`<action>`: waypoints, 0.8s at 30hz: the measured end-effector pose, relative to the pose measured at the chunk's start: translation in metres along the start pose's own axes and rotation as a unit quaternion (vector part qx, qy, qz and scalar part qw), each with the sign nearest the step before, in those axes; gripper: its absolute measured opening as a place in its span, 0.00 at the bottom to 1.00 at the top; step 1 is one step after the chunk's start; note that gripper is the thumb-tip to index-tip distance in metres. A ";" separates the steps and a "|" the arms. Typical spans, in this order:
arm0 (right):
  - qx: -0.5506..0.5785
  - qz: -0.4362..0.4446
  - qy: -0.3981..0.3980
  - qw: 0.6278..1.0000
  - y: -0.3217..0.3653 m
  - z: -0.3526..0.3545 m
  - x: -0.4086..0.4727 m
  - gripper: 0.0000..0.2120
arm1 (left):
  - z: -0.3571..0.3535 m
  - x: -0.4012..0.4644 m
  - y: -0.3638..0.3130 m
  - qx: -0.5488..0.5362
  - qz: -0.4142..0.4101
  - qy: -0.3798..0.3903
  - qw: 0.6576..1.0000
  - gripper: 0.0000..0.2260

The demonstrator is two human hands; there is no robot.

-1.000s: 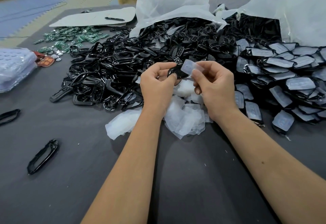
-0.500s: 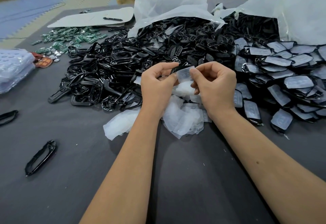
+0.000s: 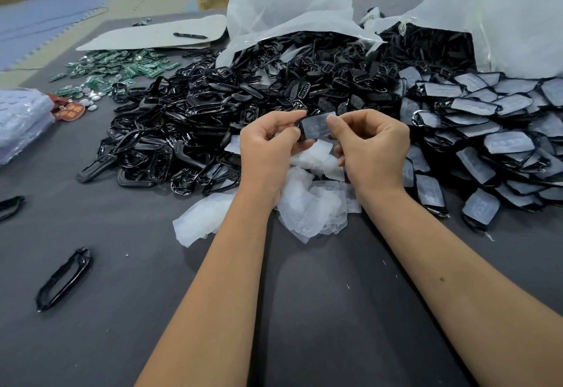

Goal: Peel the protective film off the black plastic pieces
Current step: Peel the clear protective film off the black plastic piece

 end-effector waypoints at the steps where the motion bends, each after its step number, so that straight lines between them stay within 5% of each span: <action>1: 0.000 0.002 0.000 1.000 0.000 0.000 0.000 0.08 | 0.000 0.000 0.000 -0.001 0.000 0.001 1.000 0.14; 24: -0.067 0.065 -0.012 0.996 0.013 -0.001 -0.004 0.09 | -0.002 0.000 0.005 0.002 -0.020 0.019 1.000 0.09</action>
Point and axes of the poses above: each hand's wrist, its own x-axis towards the middle knuckle, its own z-axis out of the back of the hand, y = z × x, the point moved 7 cm from there along x, towards the middle knuckle, and after that the axes turned 12 degrees about -y, right-handed, at the moved point
